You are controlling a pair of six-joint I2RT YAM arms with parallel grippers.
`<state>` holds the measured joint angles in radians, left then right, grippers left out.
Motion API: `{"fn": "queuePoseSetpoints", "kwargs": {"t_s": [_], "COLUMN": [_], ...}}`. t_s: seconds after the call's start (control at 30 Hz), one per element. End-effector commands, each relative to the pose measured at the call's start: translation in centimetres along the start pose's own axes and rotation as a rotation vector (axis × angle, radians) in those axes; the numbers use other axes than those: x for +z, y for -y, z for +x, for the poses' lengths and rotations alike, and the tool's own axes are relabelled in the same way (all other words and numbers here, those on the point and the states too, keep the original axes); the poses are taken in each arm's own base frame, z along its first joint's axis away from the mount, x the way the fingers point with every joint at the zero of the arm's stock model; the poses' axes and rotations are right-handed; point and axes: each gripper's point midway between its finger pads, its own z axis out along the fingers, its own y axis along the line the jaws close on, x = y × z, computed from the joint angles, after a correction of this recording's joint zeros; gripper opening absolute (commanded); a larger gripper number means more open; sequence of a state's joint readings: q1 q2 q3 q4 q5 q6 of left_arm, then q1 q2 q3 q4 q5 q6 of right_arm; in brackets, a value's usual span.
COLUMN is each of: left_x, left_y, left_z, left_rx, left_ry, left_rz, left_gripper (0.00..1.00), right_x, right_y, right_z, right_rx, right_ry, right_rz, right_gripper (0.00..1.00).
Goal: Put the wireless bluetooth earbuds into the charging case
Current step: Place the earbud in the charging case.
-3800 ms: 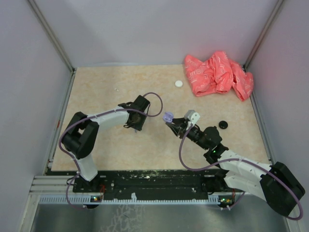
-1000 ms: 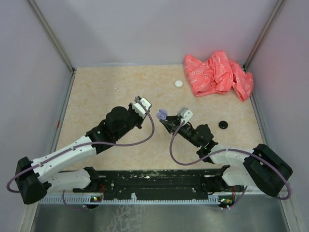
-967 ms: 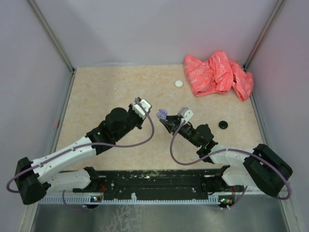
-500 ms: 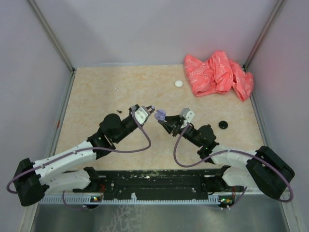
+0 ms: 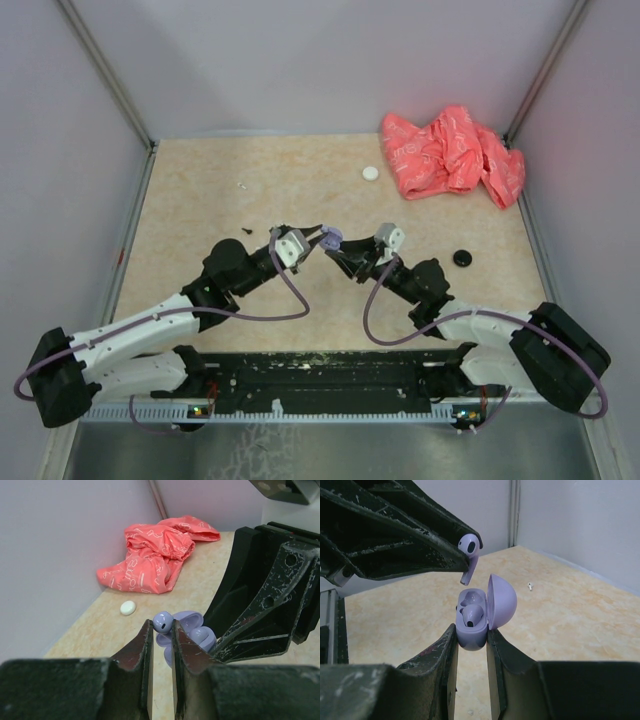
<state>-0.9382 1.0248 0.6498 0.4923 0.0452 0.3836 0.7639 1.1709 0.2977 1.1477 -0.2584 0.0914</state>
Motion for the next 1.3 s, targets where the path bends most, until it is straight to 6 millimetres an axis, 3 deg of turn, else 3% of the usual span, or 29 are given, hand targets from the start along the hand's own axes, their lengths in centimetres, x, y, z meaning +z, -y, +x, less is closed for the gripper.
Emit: {"fn": "queuePoseSetpoints", "kwargs": {"t_s": [0.0,0.77,1.0,1.27], "left_x": [0.0,-0.7,-1.1,-0.9], "left_y": [0.3,2.2,2.6,3.1], "left_z": [-0.9,-0.3,0.0,1.0], "left_rx": [0.012,0.027,0.026,0.023], "left_ry": [0.046,0.019,-0.002,-0.043], "left_rz": [0.016,0.124,0.148,0.173], "left_gripper": [0.1,0.12,0.24,0.3], "right_x": [0.6,0.4,0.4,0.3], "right_y": [-1.0,-0.7,-0.7,-0.8], "right_z": [-4.9,-5.8,-5.7,-5.7], "right_rx": [-0.005,0.022,0.023,0.023], "right_ry": [0.157,0.184,0.181,0.179], "right_rz": [-0.041,-0.015,-0.014,-0.017], "right_gripper": [0.0,0.0,0.0,0.0]}}
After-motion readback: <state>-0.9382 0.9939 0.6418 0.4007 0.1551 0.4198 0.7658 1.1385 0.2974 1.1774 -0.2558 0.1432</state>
